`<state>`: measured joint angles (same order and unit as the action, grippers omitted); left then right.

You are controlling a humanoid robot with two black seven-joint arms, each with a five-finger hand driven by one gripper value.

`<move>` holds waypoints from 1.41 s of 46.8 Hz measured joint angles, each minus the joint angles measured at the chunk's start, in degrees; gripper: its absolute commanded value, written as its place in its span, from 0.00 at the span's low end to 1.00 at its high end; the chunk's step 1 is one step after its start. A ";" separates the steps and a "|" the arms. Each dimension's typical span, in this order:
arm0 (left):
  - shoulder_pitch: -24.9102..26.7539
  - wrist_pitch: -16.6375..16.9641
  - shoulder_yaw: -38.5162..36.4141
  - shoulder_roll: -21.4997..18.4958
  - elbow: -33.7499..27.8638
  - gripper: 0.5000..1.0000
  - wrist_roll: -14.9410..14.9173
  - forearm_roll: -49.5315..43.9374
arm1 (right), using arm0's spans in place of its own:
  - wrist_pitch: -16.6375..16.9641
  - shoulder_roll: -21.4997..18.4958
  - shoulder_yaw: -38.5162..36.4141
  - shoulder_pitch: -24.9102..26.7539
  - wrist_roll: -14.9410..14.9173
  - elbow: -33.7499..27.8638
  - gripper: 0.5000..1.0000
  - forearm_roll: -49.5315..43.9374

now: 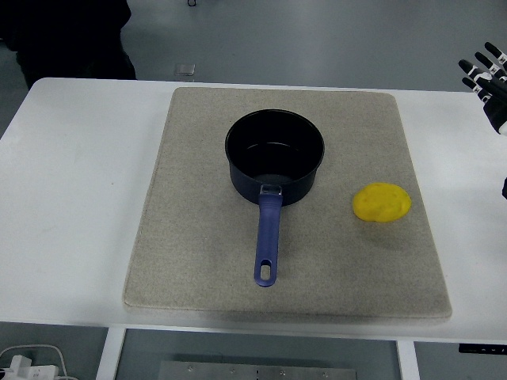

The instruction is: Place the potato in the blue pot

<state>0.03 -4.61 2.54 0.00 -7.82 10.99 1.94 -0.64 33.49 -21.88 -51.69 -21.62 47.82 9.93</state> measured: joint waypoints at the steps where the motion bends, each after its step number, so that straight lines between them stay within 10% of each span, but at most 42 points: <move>1: -0.06 -0.02 0.00 0.00 0.00 0.99 0.00 0.00 | 0.01 0.00 0.00 0.00 0.00 0.00 0.87 0.00; 66: -0.79 0.56 -0.17 0.00 0.79 0.99 0.00 0.00 | 2.96 0.00 -3.78 -0.08 -0.03 0.53 0.87 6.20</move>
<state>-0.76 -4.04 2.37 0.00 -7.03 10.99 1.94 2.32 33.49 -25.66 -51.77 -21.66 48.35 16.13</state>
